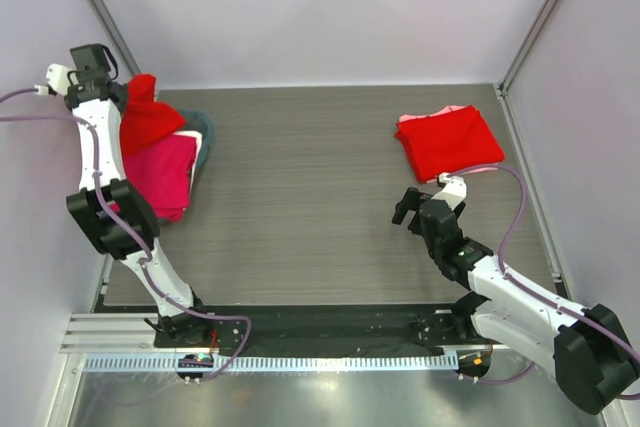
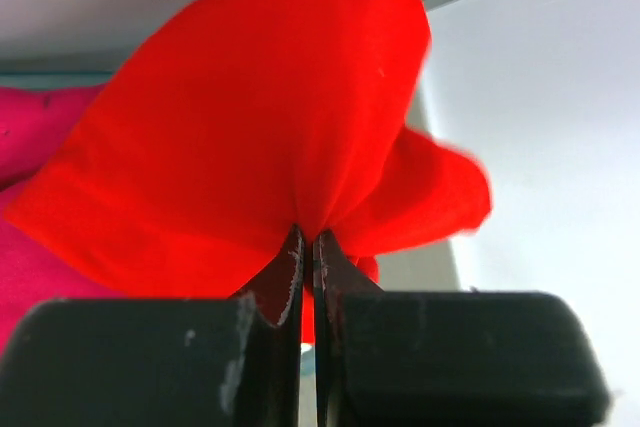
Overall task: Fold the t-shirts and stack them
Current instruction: Grab the tshirt from the pile
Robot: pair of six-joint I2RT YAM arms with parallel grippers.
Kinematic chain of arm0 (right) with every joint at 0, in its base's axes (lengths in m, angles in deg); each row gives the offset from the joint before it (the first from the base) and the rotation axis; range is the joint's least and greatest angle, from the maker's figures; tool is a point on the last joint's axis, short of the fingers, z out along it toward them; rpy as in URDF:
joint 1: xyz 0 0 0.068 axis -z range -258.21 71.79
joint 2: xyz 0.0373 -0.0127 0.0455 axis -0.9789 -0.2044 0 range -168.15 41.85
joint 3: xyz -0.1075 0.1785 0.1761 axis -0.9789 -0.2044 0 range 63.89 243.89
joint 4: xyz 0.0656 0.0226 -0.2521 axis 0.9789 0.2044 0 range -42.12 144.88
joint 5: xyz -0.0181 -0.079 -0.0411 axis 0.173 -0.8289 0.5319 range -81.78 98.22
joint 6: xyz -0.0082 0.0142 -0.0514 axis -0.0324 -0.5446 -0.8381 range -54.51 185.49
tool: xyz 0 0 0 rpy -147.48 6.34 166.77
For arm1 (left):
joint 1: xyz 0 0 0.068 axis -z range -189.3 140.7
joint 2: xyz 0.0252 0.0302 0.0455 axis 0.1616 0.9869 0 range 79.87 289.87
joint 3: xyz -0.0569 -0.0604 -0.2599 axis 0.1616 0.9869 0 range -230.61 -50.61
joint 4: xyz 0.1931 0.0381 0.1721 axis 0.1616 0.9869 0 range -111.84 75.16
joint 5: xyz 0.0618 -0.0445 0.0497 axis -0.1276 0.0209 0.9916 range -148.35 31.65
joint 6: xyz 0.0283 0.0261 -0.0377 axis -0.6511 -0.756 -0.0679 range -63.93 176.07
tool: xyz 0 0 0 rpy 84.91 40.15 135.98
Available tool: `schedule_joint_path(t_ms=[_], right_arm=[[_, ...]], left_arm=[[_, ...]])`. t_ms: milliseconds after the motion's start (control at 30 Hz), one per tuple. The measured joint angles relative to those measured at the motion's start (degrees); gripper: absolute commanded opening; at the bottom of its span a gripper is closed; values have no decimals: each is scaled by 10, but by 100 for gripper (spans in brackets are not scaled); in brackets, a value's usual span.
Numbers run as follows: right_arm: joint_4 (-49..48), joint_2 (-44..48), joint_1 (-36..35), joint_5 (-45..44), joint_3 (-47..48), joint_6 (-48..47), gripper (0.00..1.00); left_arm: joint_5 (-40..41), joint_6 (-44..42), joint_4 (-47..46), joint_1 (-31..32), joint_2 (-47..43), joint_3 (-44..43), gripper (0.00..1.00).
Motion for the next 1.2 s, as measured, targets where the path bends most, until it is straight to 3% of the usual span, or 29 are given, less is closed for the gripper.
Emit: schedule_joint_path(t_ms=[33,67,133,167,233,467,700,867,1000,1100,1133,1200], right_arm=[[-1,0,0,2,0,0,99],[-2,0,0,3,0,-1,99],[-4,0,0,5,0,-2,99],[-5,0,0,7,0,-2,99],[-6,0,0,9,0,-2,99],[-7,0,0,11,0,-2,99],[-7,2,0,12,0,-2,99],[-7,2,0,12,0,-2,99],[-7,2,0,12,0,-2,99],[-7,6,0,12,0,-2,99],[-7,9,0,12,0,-2,99],[-7,13,0,12,0,-2,99]], left_arm=[[3,0,2,0,10,7,6],[7,-1,3,0,17,12,27],[13,-2,9,0,19,14,57],[17,3,10,0,16,13,80],[22,1,17,-1,7,8,91],[27,2,97,-4,-58,1,91],[-57,-14,118,-48,-207,224,89],[-88,0,100,-51,-258,395,89],[-98,16,96,-50,-263,456,85],[-102,32,76,-51,-253,463,71],[-106,36,69,-52,-245,463,59],[-110,46,61,-55,-227,462,44]])
